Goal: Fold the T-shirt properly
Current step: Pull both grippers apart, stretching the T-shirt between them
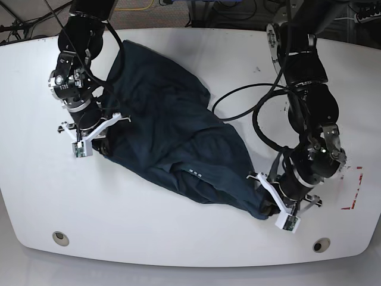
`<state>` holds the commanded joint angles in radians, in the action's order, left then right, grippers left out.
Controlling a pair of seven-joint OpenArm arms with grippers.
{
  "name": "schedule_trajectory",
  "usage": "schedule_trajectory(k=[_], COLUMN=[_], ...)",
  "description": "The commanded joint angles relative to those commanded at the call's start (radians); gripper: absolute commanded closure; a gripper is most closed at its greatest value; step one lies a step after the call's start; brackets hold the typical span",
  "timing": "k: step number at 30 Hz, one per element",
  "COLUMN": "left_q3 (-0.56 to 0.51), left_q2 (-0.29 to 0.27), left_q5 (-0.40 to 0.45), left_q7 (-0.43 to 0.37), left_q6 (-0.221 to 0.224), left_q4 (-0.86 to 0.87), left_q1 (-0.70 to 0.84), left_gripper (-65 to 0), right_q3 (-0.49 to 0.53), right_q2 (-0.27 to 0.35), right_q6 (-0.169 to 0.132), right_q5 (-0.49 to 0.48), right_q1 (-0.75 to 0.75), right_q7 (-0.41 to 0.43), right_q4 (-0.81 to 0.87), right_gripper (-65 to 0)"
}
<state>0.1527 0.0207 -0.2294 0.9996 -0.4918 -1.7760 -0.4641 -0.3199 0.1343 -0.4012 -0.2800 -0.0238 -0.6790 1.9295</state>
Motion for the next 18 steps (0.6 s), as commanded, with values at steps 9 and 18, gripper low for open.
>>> schedule_trajectory(k=[9, 18], left_q3=[0.003, 0.005], left_q2=[0.034, 0.078], left_q5=[0.006, 0.003], left_q7=[0.000, -0.002], left_q6=[0.002, 0.002], left_q4=[-0.041, -0.060], left_q1=[-0.077, -0.166], left_gripper=[0.0, 0.0], right_q3=[0.005, 0.020], right_q2=[0.063, 0.138], right_q6=[0.000, 0.000], right_q5=[-0.002, -0.003], right_q1=[0.140, 0.319], right_q7=[0.000, -0.003], right_q4=[-0.072, -0.133], right_gripper=[-1.3, -1.3])
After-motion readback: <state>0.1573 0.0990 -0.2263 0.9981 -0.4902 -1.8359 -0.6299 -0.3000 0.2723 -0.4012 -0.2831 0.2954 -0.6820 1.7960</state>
